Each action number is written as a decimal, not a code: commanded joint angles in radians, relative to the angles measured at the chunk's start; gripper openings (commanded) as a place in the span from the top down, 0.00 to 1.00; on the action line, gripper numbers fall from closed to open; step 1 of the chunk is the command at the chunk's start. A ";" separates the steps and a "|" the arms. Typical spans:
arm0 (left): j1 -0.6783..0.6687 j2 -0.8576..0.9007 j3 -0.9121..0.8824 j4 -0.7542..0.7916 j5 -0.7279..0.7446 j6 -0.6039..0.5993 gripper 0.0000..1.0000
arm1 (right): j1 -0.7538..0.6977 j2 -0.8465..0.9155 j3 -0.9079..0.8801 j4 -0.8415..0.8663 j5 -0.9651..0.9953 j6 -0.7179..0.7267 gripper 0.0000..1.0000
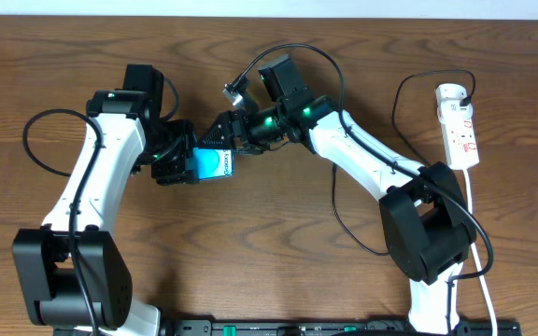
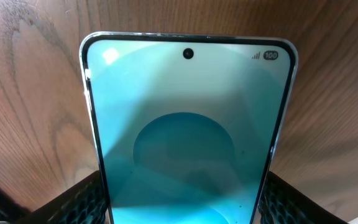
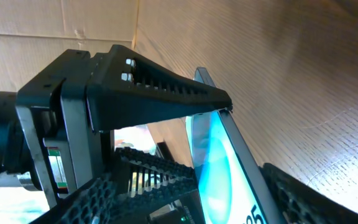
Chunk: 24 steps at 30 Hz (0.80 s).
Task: Plug charger to phone and switch on socket
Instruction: 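Close the right gripper on the phone's top edge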
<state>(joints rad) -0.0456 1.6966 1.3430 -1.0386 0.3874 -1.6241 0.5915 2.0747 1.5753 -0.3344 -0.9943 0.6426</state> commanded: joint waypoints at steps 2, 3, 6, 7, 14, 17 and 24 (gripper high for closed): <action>0.015 -0.004 0.003 0.000 0.024 -0.012 0.93 | 0.003 -0.008 0.012 0.001 -0.005 -0.012 0.36; 0.017 -0.004 0.003 0.000 0.029 -0.012 0.93 | 0.003 -0.009 0.012 0.002 -0.006 -0.012 0.37; 0.024 -0.004 0.003 0.000 0.037 -0.012 0.93 | 0.005 -0.009 0.012 0.001 -0.006 -0.012 0.36; 0.028 -0.004 0.003 0.000 0.046 -0.012 0.93 | 0.007 -0.008 0.012 0.000 -0.006 -0.012 0.35; 0.031 -0.004 0.003 0.005 0.058 -0.012 0.93 | 0.024 -0.008 0.012 -0.002 -0.005 -0.012 0.35; 0.031 -0.004 0.003 0.005 0.058 -0.012 0.93 | 0.032 -0.009 0.012 -0.002 -0.001 -0.012 0.38; 0.031 -0.004 0.003 0.016 0.058 -0.012 0.93 | 0.038 -0.009 0.012 -0.003 -0.003 -0.003 0.39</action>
<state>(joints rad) -0.0204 1.6962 1.3430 -1.0222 0.4244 -1.6264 0.6052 2.0747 1.5753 -0.3359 -0.9867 0.6422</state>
